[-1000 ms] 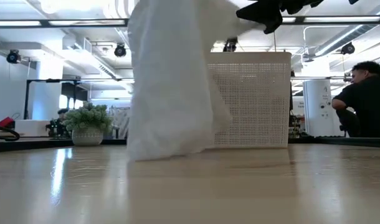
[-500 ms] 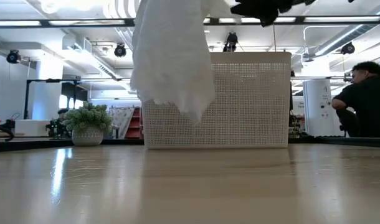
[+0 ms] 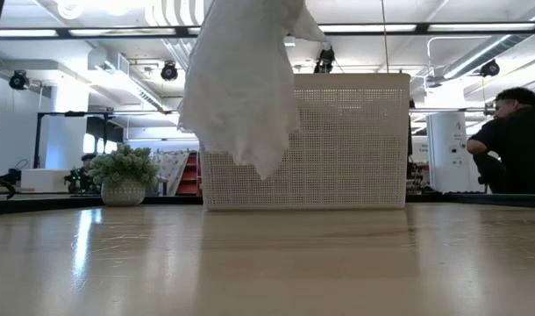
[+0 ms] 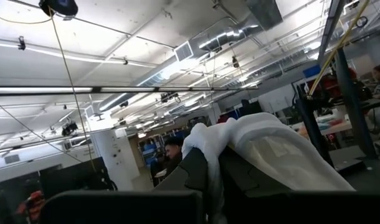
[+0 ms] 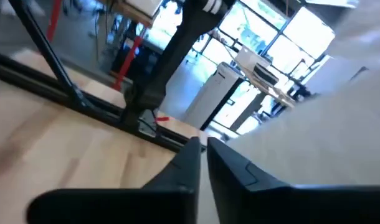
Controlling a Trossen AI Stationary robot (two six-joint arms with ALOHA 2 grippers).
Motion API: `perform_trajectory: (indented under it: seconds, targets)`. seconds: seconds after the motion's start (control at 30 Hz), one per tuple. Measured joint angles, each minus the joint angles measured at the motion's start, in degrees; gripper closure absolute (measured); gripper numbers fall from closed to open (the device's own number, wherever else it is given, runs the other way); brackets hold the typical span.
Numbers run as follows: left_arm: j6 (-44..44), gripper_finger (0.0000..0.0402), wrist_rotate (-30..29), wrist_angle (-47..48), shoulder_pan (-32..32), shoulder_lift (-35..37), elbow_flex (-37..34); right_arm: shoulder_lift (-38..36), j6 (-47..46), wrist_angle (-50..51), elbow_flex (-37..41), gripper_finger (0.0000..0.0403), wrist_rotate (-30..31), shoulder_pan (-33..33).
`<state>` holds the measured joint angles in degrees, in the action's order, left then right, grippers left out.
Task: Sort clothes
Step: Put the white cloth into the white bin
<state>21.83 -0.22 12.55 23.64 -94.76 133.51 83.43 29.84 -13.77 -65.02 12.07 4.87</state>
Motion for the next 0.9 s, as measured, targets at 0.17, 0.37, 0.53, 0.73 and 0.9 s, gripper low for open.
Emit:
perform_trajectory:
  seconds: [0.17,0.37,0.53,0.73,0.9]
  targets:
    - [0.07,0.0401,0.86,-0.01,0.00,-0.12,0.00,10.43,7.62,7.85,-12.72,0.0392,5.64,-1.99]
    - [-0.73,0.0401,1.51,0.13,0.00,0.78,0.00,17.29,9.26,17.32,-22.36,0.0401,18.16,-9.48]
    - [-1.80,0.0401,2.85,1.68,0.00,1.96,0.00,16.24,11.14,17.96,-23.12,0.0403,22.95,-16.15]
    - [-1.87,0.0401,4.25,7.44,0.00,3.00,0.00,11.05,10.10,24.21,-22.99,0.0403,22.97,-22.70]
    - [-1.86,0.0401,3.21,15.19,0.04,3.04,-1.14,6.88,5.39,35.20,-22.99,0.0403,15.64,-25.18]
